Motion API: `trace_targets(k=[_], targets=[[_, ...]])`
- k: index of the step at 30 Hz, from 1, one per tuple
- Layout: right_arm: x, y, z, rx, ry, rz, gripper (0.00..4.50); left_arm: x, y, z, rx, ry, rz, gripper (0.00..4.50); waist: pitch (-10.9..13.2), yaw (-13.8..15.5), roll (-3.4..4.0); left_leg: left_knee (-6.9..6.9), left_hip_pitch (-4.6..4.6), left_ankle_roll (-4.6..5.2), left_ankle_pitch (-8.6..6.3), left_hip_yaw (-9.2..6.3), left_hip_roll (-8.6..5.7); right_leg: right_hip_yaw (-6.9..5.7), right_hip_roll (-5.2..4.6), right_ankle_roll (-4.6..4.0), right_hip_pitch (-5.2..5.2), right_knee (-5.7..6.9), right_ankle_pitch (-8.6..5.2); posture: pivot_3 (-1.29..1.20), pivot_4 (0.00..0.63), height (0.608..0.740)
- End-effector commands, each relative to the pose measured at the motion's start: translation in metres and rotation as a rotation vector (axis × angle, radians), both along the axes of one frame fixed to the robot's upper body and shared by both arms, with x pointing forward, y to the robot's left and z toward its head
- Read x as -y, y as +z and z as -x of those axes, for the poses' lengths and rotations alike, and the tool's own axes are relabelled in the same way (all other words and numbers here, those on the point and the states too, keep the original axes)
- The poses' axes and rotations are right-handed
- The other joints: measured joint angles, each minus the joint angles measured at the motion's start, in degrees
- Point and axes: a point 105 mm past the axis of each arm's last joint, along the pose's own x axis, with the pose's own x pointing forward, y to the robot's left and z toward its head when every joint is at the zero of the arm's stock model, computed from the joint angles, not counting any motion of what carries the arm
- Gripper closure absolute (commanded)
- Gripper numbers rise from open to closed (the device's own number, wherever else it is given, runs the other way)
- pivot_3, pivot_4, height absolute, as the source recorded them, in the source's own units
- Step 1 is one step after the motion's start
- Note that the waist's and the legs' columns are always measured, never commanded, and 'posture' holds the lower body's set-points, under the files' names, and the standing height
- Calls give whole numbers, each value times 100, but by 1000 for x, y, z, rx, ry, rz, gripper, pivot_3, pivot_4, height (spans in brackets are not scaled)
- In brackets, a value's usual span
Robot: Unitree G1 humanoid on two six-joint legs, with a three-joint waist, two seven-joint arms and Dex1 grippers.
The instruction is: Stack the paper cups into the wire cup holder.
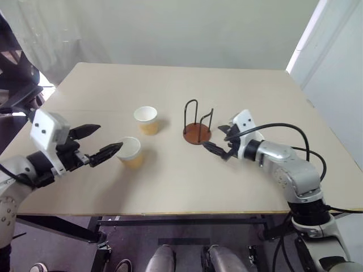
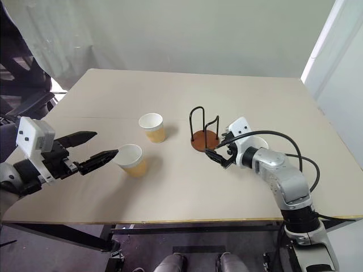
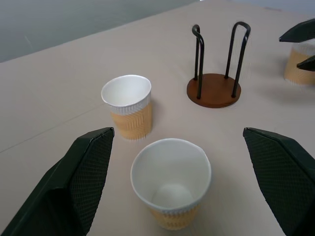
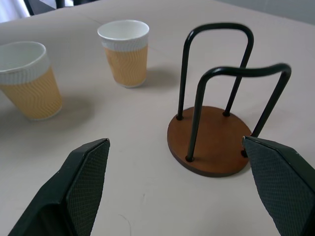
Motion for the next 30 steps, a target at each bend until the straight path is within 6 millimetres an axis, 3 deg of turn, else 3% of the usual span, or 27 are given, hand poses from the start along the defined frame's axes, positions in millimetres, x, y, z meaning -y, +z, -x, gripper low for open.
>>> trace_targets(k=[1,19,30], targets=[[-2,8,-4,32,-38,0,47,4,16,8,73,-43,-52,4,0,1,0,-1,0,1,-1,0,0,0,0,-1,0,0,0,0,150,740],[-29,-16,-35,-31,-257,-87,47,13,15,7,73,-80,-64,4,0,4,0,-9,-1,-11,-22,-3,2,-2,0,-6,-16,7,-4,0,150,740],[-46,-4,-61,44,-283,-131,47,16,15,6,79,-83,-67,4,0,6,1,-45,-5,-22,-31,-4,4,-7,0,8,-40,12,7,0,150,740]])
